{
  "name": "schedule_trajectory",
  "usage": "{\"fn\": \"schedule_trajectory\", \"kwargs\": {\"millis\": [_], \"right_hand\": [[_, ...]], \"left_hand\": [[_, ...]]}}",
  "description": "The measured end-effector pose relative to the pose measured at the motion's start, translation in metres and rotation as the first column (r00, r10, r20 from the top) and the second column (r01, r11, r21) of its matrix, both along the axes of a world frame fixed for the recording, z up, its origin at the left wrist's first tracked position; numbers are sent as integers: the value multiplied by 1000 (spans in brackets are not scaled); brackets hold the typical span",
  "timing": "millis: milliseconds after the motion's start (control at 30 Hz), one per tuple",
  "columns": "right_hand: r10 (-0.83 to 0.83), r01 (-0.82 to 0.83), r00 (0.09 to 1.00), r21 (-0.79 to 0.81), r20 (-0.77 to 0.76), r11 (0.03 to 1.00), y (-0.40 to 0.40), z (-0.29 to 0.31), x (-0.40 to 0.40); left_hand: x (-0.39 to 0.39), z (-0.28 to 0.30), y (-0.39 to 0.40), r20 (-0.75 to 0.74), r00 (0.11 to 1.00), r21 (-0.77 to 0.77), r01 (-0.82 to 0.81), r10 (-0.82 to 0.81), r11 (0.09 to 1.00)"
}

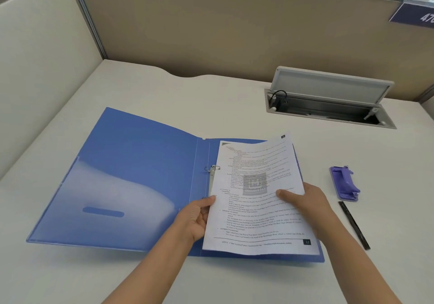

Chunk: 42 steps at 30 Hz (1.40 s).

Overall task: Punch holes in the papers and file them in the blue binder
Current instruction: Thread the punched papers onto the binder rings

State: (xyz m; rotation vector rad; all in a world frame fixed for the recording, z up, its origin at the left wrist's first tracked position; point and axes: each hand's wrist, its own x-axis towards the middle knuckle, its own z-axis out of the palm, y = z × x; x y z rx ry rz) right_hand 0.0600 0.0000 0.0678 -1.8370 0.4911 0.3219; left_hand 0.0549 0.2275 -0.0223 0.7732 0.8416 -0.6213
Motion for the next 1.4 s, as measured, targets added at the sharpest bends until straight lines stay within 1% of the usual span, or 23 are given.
{"fn": "schedule_trajectory", "kwargs": {"millis": [233, 433, 500, 800, 1033, 1167, 1400], "right_hand": [[-1, 4, 999, 60, -38, 998, -6, -3, 2], [-13, 42, 992, 228, -128, 973, -12, -14, -2], [-7, 46, 988, 246, -155, 968, -13, -20, -3], [-5, 51, 982, 239, -188, 970, -17, -28, -2], [-16, 61, 980, 226, -198, 972, -15, -30, 0], [-22, 59, 983, 195, -182, 979, -13, -33, 1], [-26, 52, 985, 153, -169, 987, -14, -36, 3]], "left_hand": [[1, 3, -3, -8, 1000, -46, -22, 21, 999], [-4, 2, -5, 26, 997, -66, -64, 66, 996], [-5, 3, -6, 37, 997, -60, -70, 72, 996], [0, 1, -8, 19, 1000, -33, -15, 15, 999], [-1, -5, -14, 47, 998, 39, -44, 42, 998], [-4, -7, -20, 99, 992, 137, -92, 79, 986], [-7, -1, -20, 114, 990, 135, -101, 86, 986]]}}
